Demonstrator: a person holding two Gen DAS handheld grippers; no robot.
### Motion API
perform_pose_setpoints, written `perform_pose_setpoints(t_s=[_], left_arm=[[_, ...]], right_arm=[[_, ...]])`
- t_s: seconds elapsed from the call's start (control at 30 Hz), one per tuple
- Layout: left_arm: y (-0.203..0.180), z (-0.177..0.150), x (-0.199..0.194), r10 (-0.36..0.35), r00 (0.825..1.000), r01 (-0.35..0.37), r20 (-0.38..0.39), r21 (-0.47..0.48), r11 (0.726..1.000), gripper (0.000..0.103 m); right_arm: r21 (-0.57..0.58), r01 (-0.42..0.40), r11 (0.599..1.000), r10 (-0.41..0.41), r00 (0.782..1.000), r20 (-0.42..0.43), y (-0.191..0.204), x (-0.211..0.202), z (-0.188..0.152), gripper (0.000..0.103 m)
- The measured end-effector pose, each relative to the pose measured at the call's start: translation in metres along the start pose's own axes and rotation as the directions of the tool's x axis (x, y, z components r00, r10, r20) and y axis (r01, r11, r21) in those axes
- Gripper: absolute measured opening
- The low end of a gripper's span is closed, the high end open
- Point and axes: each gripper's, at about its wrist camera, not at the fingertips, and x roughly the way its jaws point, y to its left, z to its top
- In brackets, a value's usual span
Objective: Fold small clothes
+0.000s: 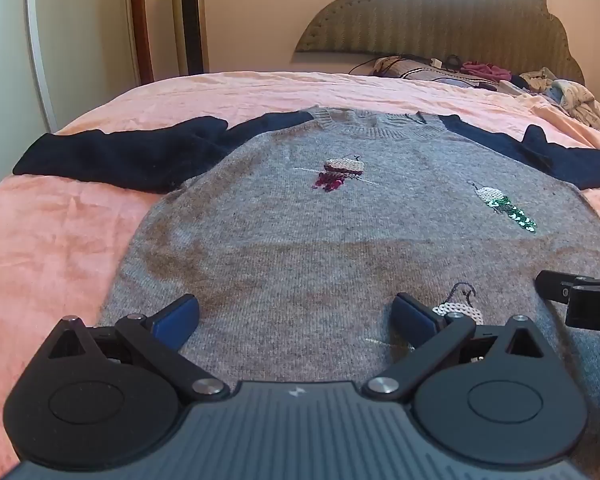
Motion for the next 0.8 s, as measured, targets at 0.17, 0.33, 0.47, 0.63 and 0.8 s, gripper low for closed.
perform_pose_setpoints(t_s=[0.17,0.33,0.47,0.63,0.8], left_arm=[[-0.0004,0.0025,0.0012,0.0,1.0,0.0,-0.016,-0.002,1.0,0.103],[0.001,0.0036,0.0017,-0.004,1.0,0.004,-0.021,-0.007,1.0,0.103],[-0.0001,0.0038,0.0044,0.007,1.0,-0.007,-0.009,-0.008,1.0,0.103],[-0.0002,0.0019,0.0028,0.011,1.0,-0.011,-0.002,-0.007,1.0,0.103],[-0.0013,0.0015,0.0013,0.013,1.0,-0.013,-0.001,-0.005,1.0,0.103]], right_arm=[[0.001,0.0,1.0,0.0,1.0,0.0,-0.0001,0.0,0.0001,0.103],[0.001,0.0,1.0,0.0,1.0,0.0,-0.0001,0.0001,0.0,0.103],[0.001,0.0,1.0,0.0,1.0,0.0,0.0,0.0,0.0,0.103],[0.001,-0.001,1.0,0.001,1.0,0.0,0.0001,0.0,0.0,0.103],[0.001,-0.001,1.0,0.001,1.0,0.0,0.0001,0.0,-0.0001,0.103]])
